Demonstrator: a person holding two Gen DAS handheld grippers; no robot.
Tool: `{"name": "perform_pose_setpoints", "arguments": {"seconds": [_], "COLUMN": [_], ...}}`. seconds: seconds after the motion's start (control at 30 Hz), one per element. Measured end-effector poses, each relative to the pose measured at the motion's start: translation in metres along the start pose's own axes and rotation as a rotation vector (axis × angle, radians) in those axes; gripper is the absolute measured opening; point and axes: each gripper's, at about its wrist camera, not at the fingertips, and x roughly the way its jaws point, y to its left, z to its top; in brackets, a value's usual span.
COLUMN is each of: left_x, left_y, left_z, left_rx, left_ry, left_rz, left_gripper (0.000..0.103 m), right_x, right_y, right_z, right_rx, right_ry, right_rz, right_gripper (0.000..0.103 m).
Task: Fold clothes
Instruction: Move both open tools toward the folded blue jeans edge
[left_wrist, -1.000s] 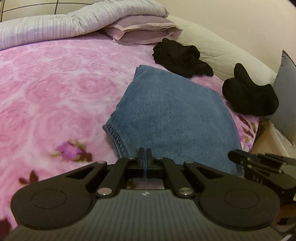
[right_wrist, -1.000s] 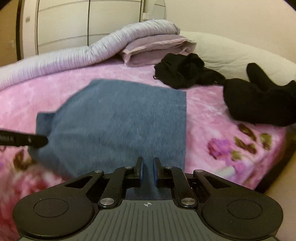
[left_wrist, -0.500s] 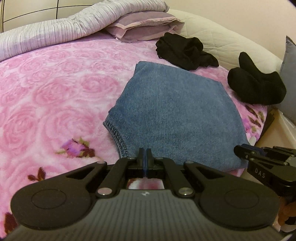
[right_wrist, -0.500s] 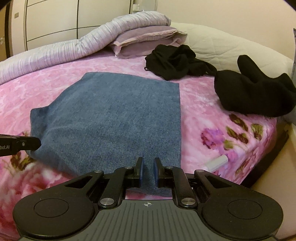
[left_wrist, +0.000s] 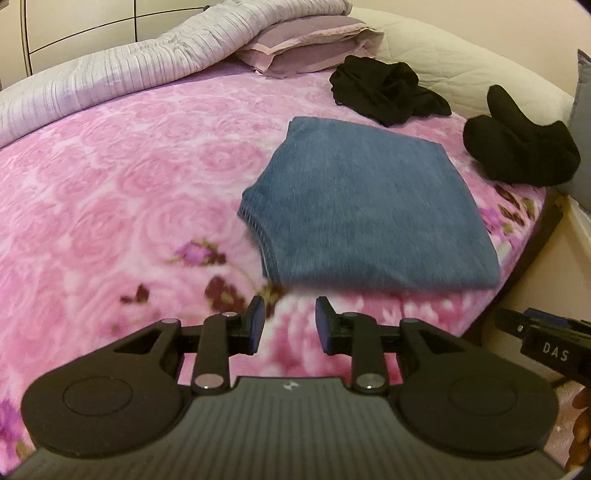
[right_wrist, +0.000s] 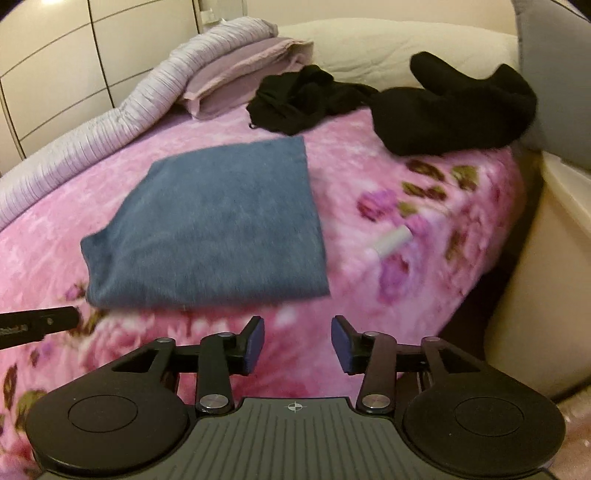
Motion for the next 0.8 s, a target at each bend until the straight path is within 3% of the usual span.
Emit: {"name": "perform_pose_setpoints", "arguments": {"seconds": [0.47, 0.8], "left_x": [-0.074, -0.07], "left_y": [-0.002, -0.006], "left_z": [-0.013, -0.012], "left_rx": [0.019, 0.031], "left_ry": [-0.096, -0.086], "left_rz": [0.01, 0.001], "left_gripper": [0.034, 0.035], "right_x": [-0.066, -0.065], "right_y": [0.023, 0.019], "right_z": [-0.006, -0.008], "right_rx": [-0.046, -0.042], "right_ry": [-0.102, -0.094], "right_rz": [0.016, 0.012], "right_gripper": [0.056, 0.057]}}
